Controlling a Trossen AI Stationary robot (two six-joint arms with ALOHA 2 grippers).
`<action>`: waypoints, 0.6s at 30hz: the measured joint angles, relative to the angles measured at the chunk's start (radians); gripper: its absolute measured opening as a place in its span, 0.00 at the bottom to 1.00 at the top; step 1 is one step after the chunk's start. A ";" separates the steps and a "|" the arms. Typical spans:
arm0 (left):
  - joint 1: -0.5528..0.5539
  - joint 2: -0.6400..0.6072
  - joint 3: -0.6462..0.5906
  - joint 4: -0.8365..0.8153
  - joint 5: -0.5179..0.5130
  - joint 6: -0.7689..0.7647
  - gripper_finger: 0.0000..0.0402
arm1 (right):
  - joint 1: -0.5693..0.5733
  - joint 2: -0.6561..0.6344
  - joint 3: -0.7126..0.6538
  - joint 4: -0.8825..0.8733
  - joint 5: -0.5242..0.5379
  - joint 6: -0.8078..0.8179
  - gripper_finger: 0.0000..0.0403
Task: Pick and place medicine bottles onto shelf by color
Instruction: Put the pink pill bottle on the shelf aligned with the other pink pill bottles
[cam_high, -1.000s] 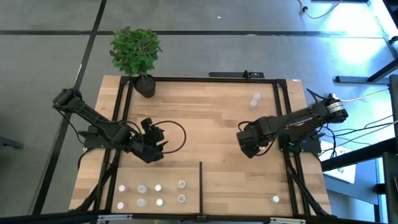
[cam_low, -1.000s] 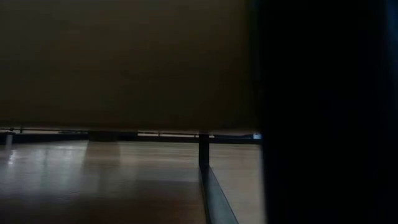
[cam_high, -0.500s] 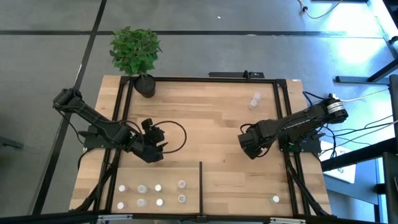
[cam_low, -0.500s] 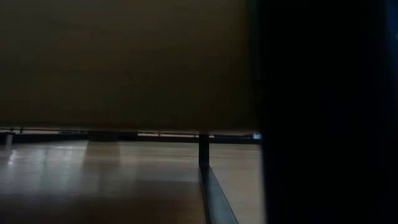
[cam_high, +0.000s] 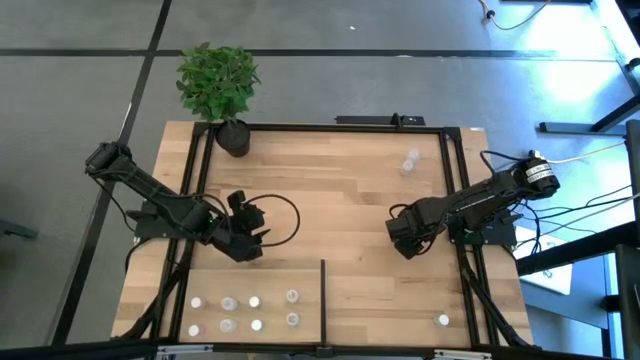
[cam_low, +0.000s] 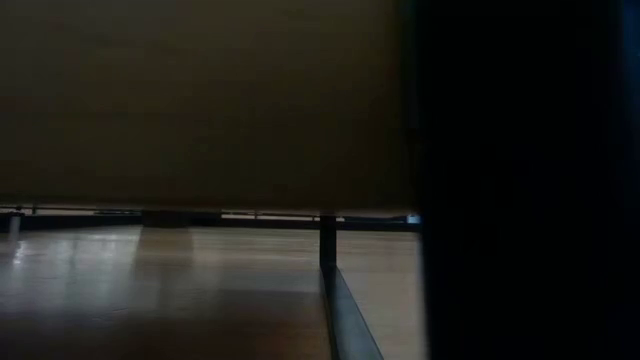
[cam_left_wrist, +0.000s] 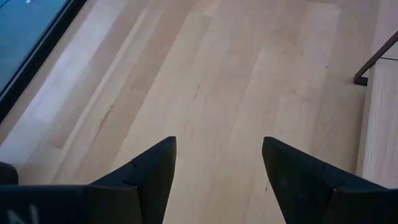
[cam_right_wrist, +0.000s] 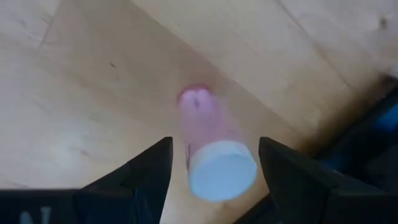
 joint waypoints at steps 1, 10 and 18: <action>0.000 0.000 0.000 0.000 0.000 0.000 0.58 | 0.000 0.000 -0.006 0.003 0.000 0.000 0.59; 0.000 0.000 0.000 0.000 0.000 0.000 0.58 | 0.000 0.000 -0.020 0.068 0.061 -0.030 0.59; 0.000 0.000 0.000 0.000 0.000 0.000 0.58 | 0.000 0.000 -0.020 0.090 0.057 -0.029 0.52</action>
